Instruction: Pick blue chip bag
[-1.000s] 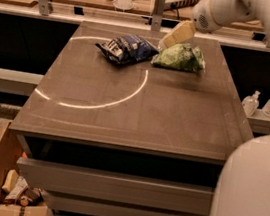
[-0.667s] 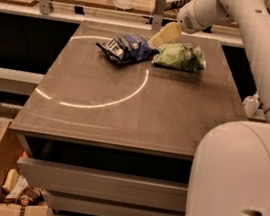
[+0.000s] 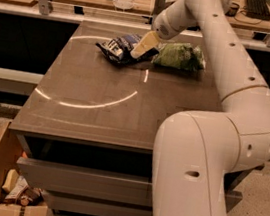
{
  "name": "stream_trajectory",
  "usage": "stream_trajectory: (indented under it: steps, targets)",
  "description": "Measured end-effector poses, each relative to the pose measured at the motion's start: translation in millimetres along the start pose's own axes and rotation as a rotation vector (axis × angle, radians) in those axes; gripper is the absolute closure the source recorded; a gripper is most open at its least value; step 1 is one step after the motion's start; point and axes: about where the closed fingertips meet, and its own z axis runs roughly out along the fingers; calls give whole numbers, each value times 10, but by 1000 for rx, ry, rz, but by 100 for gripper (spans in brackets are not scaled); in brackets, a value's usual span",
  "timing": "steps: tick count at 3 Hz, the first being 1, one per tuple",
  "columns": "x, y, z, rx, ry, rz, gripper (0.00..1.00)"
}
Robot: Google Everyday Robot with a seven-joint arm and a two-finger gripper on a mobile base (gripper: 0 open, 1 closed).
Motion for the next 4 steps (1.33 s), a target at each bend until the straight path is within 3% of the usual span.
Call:
stream_trajectory:
  steps: [1, 2, 4]
  targets:
    - [112, 128, 263, -61, 58, -23, 19]
    - [207, 213, 384, -104, 103, -29, 50]
    - [157, 202, 324, -105, 102, -29, 96]
